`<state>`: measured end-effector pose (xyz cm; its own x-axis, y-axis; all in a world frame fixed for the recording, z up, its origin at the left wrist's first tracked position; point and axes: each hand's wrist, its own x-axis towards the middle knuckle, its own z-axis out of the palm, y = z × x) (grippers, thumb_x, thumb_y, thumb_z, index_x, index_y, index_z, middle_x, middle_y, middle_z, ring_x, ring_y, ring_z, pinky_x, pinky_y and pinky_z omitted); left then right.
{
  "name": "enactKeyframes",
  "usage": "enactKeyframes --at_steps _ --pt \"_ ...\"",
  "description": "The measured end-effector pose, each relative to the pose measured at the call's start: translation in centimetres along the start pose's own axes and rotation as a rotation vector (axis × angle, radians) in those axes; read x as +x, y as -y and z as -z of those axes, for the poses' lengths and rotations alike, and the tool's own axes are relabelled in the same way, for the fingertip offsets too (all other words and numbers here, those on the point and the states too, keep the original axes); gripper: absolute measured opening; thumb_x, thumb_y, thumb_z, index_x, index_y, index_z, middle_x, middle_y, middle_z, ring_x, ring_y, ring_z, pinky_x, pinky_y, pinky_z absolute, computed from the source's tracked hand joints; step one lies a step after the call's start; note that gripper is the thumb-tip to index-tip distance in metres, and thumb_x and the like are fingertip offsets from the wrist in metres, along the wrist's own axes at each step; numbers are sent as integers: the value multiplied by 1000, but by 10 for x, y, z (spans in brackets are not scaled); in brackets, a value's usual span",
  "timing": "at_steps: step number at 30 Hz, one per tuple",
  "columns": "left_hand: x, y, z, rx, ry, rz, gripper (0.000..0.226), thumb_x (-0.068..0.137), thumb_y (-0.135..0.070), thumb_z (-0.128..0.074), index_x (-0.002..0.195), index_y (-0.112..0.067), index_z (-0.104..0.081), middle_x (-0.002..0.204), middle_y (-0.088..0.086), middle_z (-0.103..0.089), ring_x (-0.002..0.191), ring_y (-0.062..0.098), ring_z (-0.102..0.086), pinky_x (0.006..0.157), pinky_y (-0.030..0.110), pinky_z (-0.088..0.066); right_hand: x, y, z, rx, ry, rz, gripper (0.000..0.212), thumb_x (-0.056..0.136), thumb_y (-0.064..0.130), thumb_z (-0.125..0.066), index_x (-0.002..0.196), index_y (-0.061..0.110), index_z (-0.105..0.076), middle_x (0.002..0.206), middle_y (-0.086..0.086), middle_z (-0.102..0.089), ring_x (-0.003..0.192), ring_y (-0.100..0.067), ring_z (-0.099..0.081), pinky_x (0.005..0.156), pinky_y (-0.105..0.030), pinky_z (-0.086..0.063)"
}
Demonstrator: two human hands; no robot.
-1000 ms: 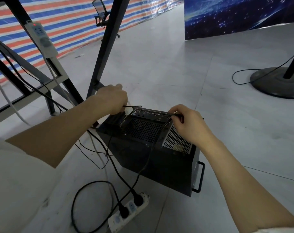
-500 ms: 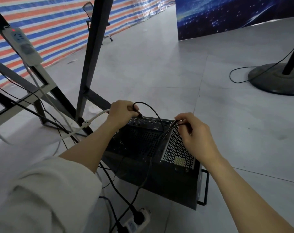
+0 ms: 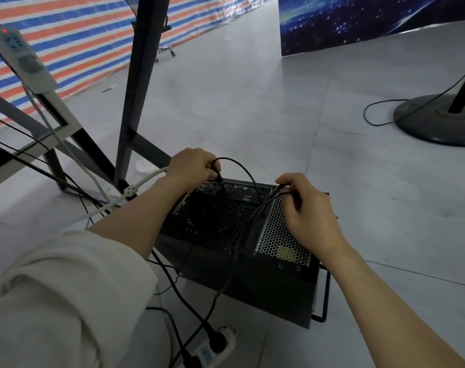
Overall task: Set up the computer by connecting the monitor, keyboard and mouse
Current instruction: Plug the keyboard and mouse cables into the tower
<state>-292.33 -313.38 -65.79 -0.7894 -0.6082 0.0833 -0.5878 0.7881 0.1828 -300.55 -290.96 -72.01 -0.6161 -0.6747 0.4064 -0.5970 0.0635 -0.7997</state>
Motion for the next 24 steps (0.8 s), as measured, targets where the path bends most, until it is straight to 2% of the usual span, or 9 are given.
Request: enactKeyframes --at_steps 3,5,8,16,20,24 --pt "4 -9 -3 55 18 -42 11 81 -18 -68 89 -26 -69 81 -12 -62 84 9 -54 71 24 -37 2 1 0 -11 11 -16 28 90 5 -48 115 15 -55 79 1 -60 62 -2 -47 61 -18 -34" --pt "4 -8 -7 -34 14 -8 13 79 -14 -68 83 -26 -68 80 -12 -65 85 9 -59 72 24 -41 1 2 1 -8 7 -29 30 89 6 -48 117 15 -54 77 0 -59 62 -5 -48 62 -21 -36" --pt "0 0 -10 -202 -13 69 16 77 -12 -70 76 -28 -67 75 -12 -66 86 10 -65 83 28 -48 1 3 2 4 -19 -40 33 89 6 -48 120 15 -53 77 -2 -59 61 -7 -48 63 -25 -37" --pt "-5 6 -18 -316 -46 18 15 81 -5 -64 81 -20 -66 85 3 -72 89 17 -67 91 34 -50 1 -1 5 -14 -72 -48 32 87 5 -51 118 13 -57 75 0 -60 64 -8 -51 66 -26 -40" --pt "-4 6 -16 -281 -46 26 9 79 -9 -68 80 -18 -67 84 7 -71 87 21 -65 84 29 -48 3 -2 5 -14 -78 -63 29 87 6 -51 114 14 -59 67 9 -54 60 -5 -49 64 -24 -37" --pt "-2 10 -12 -307 -33 34 11 77 -11 -70 81 -21 -67 73 0 -67 79 16 -63 72 20 -44 4 -2 7 10 -87 -71 28 87 5 -50 111 15 -60 78 -3 -66 66 -17 -59 66 -28 -46"
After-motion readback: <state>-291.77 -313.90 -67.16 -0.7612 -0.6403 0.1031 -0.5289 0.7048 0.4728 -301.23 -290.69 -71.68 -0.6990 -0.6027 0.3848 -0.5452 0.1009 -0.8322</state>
